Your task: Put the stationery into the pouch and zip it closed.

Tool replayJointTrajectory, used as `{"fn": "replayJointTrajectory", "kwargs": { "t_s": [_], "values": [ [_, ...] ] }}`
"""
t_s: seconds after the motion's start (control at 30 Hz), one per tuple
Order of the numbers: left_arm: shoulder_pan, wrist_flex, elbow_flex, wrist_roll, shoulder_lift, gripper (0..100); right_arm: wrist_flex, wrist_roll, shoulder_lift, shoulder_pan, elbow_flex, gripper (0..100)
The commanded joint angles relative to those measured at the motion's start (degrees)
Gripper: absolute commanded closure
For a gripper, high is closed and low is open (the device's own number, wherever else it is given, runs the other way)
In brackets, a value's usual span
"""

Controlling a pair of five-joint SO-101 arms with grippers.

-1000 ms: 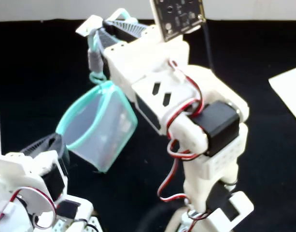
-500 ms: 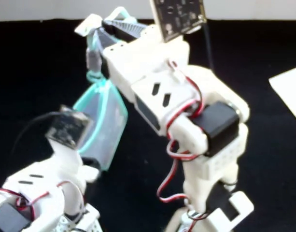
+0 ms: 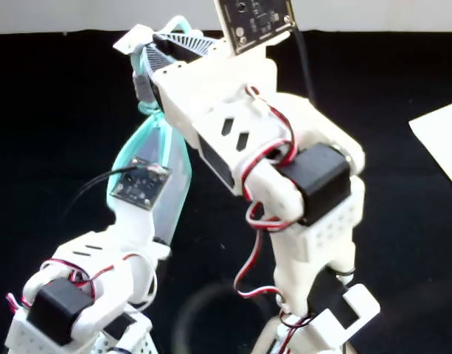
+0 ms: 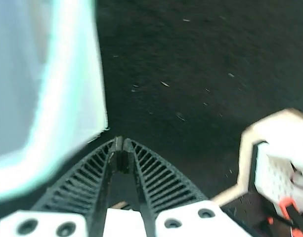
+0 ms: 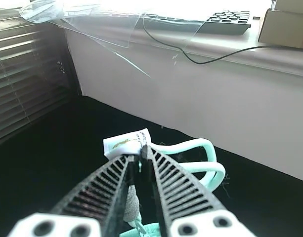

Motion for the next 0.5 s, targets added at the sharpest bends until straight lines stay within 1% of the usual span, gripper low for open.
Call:
{"fn": "replayJointTrajectory", "kwargs": {
  "t_s": [0.0,0.07,0.13,0.23,0.37,0.47],
  "values": [
    [-7.52,-3.96,1.27,0.09,0.04,99,1.19,0.62,-0.48,0.84,-6.99,99.1],
    [-12.35,-6.59,2.24,0.00,0.04,99,2.59,1.85,-0.48,0.75,-9.71,99.1],
    [-16.66,-9.93,3.47,-1.85,0.04,99,3.74,2.73,-0.48,0.57,-11.30,99.1],
    [-21.67,-13.63,5.49,-3.16,0.04,99,4.09,2.81,-0.48,0.75,-11.47,99.1],
    [-23.96,-16.44,7.43,-3.43,0.04,99,4.18,2.81,-0.48,0.75,-11.47,99.1],
    [-24.84,-18.81,7.78,-3.34,0.40,99,6.29,2.90,-0.48,0.48,-11.47,99.1]
  ]
}}
